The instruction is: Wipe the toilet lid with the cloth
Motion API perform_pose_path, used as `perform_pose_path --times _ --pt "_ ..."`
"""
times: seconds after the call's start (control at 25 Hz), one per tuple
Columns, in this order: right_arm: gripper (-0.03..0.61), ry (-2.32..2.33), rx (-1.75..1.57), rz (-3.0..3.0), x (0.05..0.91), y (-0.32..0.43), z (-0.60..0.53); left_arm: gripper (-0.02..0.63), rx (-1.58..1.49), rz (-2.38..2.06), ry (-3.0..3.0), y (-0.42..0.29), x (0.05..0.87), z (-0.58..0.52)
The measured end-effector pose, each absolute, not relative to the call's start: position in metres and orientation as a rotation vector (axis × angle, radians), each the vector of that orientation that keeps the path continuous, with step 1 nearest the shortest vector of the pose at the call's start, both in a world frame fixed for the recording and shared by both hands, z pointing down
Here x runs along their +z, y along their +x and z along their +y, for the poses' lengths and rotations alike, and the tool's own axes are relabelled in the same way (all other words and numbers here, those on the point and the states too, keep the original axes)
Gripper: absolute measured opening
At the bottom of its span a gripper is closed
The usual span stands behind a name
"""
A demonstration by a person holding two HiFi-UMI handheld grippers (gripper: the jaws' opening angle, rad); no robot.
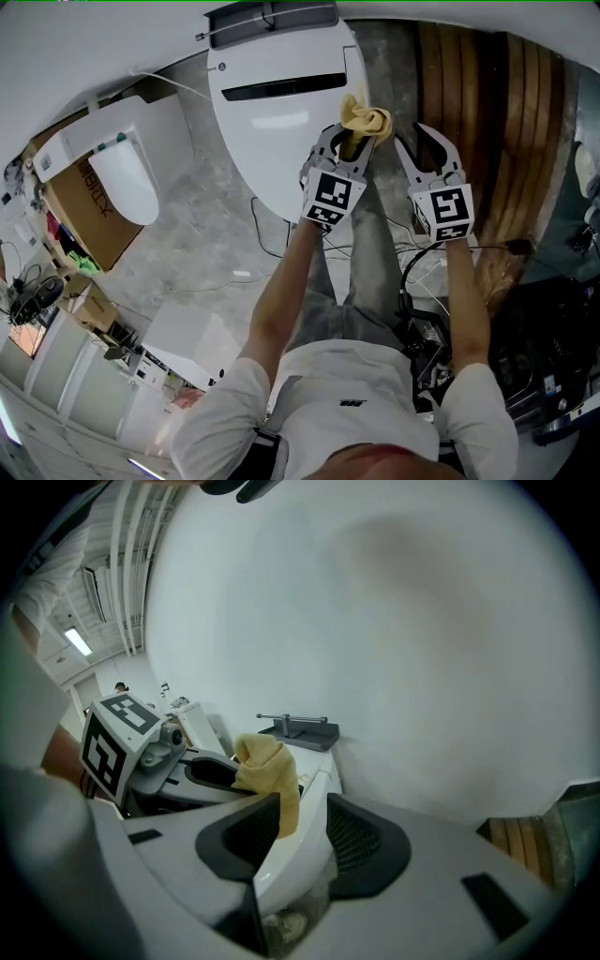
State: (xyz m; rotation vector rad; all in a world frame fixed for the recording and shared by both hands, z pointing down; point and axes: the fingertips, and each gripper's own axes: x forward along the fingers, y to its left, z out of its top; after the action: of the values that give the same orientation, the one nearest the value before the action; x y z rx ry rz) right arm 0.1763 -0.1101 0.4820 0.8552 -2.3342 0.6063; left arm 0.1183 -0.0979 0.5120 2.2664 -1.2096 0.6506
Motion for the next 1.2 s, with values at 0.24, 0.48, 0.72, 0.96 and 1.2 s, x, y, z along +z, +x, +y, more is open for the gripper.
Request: perform_pose_path --times 0.24,0.48,0.72,0.96,1.2 --pt "0.172 0.852 0.621 -2.314 0.513 0.184 -0.113 0.106 0.670 -1.174 2.245 0.129 0.546 -0.104" --pt "0.172 0.837 0.627 -2.302 0.538 0.185 -0.114 0.106 0.695 -1.150 2.220 0.135 0.578 -0.112" --pt "0.172 0.814 0.644 -2.292 0.561 0.178 -0.106 0.106 0.739 -1.132 2.184 0.134 0.608 -0.116" --pt "0.169 0.806 0.655 -2.279 0.573 0.171 -0.099 0.106 0.823 -1.135 2.082 0.121 0.639 -0.112" --pt "0.166 0.801 0.648 -2.265 0.579 0.161 -0.094 0.106 0.811 -1.139 2.042 0.114 0.646 -0.113"
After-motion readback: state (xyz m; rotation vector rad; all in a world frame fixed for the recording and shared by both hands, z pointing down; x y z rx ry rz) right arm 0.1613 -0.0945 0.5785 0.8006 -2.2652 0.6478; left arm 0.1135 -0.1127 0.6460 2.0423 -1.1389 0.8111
